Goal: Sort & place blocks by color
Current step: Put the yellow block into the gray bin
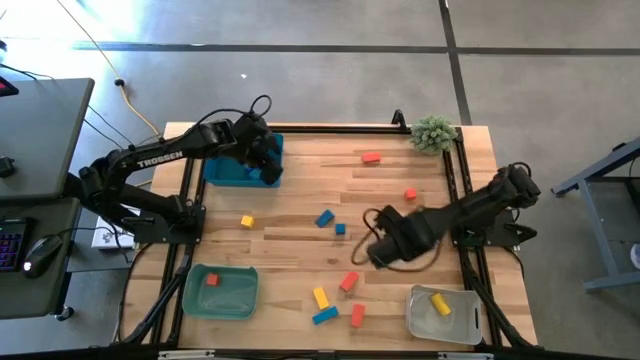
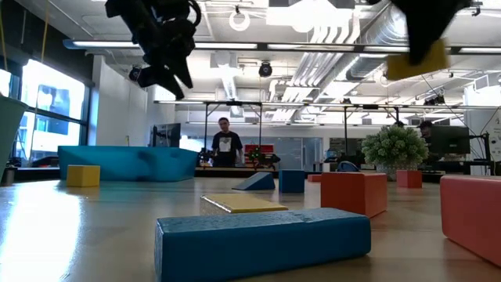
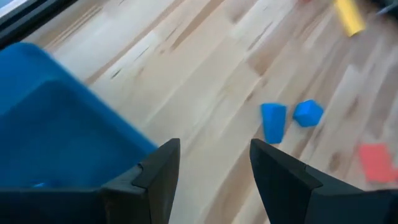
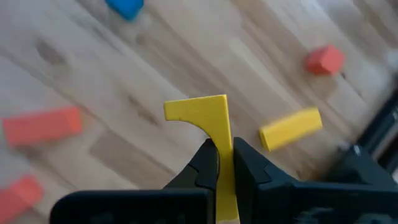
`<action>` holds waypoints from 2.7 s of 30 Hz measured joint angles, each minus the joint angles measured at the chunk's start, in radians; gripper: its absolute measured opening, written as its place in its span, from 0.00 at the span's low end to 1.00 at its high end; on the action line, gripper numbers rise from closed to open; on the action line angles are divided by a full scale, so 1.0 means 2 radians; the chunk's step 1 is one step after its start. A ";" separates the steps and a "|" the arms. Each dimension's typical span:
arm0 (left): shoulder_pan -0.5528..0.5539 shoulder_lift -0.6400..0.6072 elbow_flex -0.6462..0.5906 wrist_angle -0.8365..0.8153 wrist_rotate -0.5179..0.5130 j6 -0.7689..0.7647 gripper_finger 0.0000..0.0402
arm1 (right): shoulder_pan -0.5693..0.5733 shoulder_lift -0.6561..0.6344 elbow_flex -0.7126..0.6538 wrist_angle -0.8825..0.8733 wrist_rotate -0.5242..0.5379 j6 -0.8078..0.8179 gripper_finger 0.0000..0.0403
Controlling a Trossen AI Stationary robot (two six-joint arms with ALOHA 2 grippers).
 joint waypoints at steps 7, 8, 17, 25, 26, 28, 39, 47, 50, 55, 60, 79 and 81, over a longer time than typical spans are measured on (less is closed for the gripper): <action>-0.053 0.000 0.000 0.074 0.000 -0.062 0.46 | 0.083 -0.007 0.000 -0.024 -0.015 0.082 0.01; -0.060 0.000 0.000 0.085 0.000 -0.067 0.46 | 0.096 -0.007 0.000 -0.025 -0.018 0.096 0.01; -0.105 0.000 0.000 0.170 -0.001 -0.120 0.46 | 0.201 -0.007 -0.001 -0.037 -0.022 0.245 0.01; -0.130 0.000 0.000 0.204 -0.021 -0.135 0.46 | 0.279 -0.007 -0.001 -0.035 -0.024 0.357 0.01; -0.133 0.000 0.000 0.207 -0.026 -0.135 0.46 | 0.287 -0.007 -0.001 -0.033 -0.024 0.368 0.01; -0.139 0.000 0.000 0.211 -0.036 -0.135 0.46 | 0.302 -0.007 -0.001 -0.025 -0.024 0.386 0.01; -0.172 0.001 0.000 0.223 -0.092 -0.143 0.46 | 0.342 0.028 -0.001 -0.006 -0.026 0.409 0.01; -0.195 0.045 0.000 0.245 -0.095 -0.143 0.46 | 0.348 0.075 -0.001 0.015 -0.021 0.367 0.01; -0.201 0.072 0.000 0.262 -0.095 -0.143 0.46 | 0.348 0.092 -0.001 0.017 -0.021 0.360 0.01; -0.208 0.121 0.000 0.273 -0.096 -0.142 0.46 | 0.348 0.121 -0.001 0.027 -0.021 0.356 0.01; -0.217 0.162 0.000 0.276 -0.118 -0.142 0.46 | 0.348 0.140 -0.001 0.036 -0.023 0.363 0.01; -0.221 0.261 0.000 0.277 -0.145 -0.133 0.46 | 0.358 0.145 -0.034 0.072 -0.066 0.423 0.04; -0.221 0.262 0.000 0.274 -0.145 -0.133 0.46 | 0.358 0.145 -0.048 0.091 -0.078 0.428 0.04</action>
